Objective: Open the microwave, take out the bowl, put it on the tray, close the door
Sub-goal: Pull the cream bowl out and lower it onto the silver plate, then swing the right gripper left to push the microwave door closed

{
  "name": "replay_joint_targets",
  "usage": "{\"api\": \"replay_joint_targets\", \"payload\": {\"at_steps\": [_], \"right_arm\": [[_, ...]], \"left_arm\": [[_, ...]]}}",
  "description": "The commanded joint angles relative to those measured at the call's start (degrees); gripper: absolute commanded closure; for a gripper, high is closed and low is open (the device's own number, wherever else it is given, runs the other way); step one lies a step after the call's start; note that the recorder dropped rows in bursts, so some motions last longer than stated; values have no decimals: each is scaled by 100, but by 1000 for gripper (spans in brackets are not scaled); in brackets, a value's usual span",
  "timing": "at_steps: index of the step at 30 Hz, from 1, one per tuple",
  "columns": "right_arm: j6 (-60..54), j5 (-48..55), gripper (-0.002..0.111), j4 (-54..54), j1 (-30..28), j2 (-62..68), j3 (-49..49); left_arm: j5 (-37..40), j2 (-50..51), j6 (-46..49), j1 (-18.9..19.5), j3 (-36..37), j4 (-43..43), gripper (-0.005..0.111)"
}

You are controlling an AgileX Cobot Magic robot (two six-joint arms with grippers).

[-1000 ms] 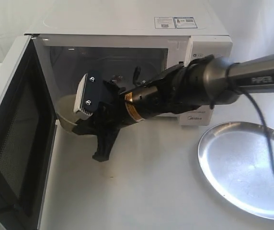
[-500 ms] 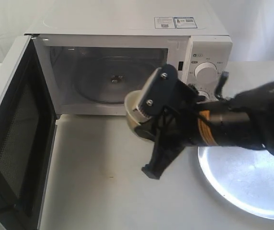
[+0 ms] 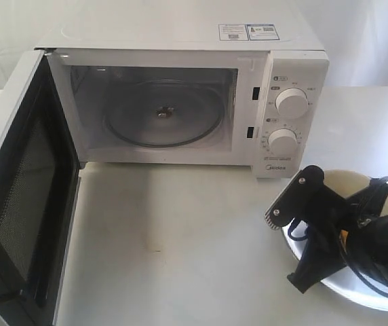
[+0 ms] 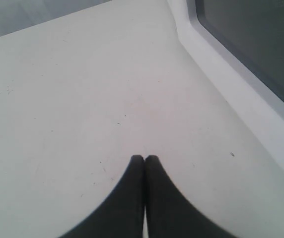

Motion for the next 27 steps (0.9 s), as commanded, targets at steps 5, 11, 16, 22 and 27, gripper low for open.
{"api": "replay_joint_targets", "payload": {"at_steps": [5, 11, 16, 22, 27], "right_arm": [[43, 477, 107, -26, -20, 99, -48], [470, 658, 69, -26, -20, 99, -155], [1524, 347, 70, -26, -8, 24, -256], [995, -3500, 108, -26, 118, -668, -1113], [-431, -4173, 108, 1807, 801, -726, -2182]], "left_arm": [[-8, -19, -10, -23, 12, -20, 107], [-8, -19, -10, -23, 12, -20, 107], [-8, -19, -10, -23, 12, -20, 107], [-8, -19, -10, -23, 12, -20, 107], [-8, -19, -10, -23, 12, -20, 107]]}}
